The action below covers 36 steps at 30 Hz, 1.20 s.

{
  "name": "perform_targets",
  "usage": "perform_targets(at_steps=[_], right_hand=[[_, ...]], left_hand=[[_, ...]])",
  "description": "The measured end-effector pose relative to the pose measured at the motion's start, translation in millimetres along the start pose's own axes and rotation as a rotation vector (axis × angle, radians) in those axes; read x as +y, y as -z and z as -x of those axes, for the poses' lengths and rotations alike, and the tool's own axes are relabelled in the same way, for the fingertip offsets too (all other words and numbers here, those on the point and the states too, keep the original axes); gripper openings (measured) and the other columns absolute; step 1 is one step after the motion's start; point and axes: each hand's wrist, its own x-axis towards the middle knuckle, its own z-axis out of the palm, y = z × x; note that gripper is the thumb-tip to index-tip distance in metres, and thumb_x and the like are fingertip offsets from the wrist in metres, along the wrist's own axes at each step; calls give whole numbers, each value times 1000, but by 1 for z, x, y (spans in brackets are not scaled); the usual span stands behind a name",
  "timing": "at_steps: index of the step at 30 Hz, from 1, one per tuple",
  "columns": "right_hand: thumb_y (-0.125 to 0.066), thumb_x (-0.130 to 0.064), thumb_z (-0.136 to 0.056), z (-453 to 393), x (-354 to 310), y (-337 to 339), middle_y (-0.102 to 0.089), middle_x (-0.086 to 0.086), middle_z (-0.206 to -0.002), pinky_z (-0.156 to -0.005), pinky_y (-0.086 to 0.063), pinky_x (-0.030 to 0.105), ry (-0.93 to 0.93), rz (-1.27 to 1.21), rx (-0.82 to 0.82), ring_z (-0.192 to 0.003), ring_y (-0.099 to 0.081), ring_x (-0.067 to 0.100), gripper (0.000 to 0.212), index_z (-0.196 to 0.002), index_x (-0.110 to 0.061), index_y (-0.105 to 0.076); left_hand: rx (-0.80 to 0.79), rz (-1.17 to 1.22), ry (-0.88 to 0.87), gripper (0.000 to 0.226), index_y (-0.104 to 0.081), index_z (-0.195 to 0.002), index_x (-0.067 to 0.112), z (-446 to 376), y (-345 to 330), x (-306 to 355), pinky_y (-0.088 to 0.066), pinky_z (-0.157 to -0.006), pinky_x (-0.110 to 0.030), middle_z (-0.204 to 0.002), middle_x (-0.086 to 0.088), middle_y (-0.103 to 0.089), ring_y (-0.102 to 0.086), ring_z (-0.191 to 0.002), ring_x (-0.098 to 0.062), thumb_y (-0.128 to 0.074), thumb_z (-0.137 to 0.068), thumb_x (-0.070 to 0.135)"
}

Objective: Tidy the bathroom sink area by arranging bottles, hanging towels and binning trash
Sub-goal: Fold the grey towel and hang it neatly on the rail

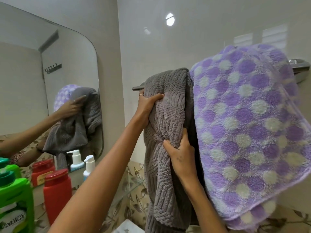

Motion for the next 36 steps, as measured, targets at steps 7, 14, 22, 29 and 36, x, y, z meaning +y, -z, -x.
perform_targets(at_steps=[7,14,22,29,36], right_hand=[[-70,-41,-77,-7,-14,7,-38,5,-144,-109,-37,32,13,26,114,-131,-40,15,84,-141,-16,-22],[-70,-54,-72,-66,-48,2,-8,10,-158,-119,-10,31,109,119,159,-146,-9,17,113,-149,-8,-2],[-73,-32,-73,-94,-50,-12,-39,20,-139,-92,-41,35,-35,241,139,-123,-46,34,94,-139,0,-15],[-74,-10,-68,-78,-26,13,-30,12,-150,-116,-24,42,51,-8,91,-139,-31,22,95,-144,-3,-16],[-80,-20,-64,2,6,20,-61,-5,-110,-79,-45,5,16,103,-171,-100,-61,5,71,-119,-27,-36]], left_hand=[[-28,127,-31,59,-41,-131,4,4,3,-16,-50,-94,-46,-124,-22,-58,-60,-108,-34,-67,-78,7],[-227,312,-18,46,-55,-121,0,27,15,-26,-56,-80,-38,-108,-19,-67,-66,-93,-30,-59,-78,15],[-306,578,163,43,-53,-115,2,65,16,-56,-55,-71,-36,-83,-10,-69,-67,-75,-21,-61,-74,15],[-362,169,102,56,-54,-128,18,88,30,-60,-55,-86,-32,-123,-8,-65,-63,-111,-25,-60,-80,46],[-128,-100,-75,66,-37,-135,17,32,23,1,-52,-89,-31,-121,-1,-57,-59,-106,-12,-65,-81,41]])
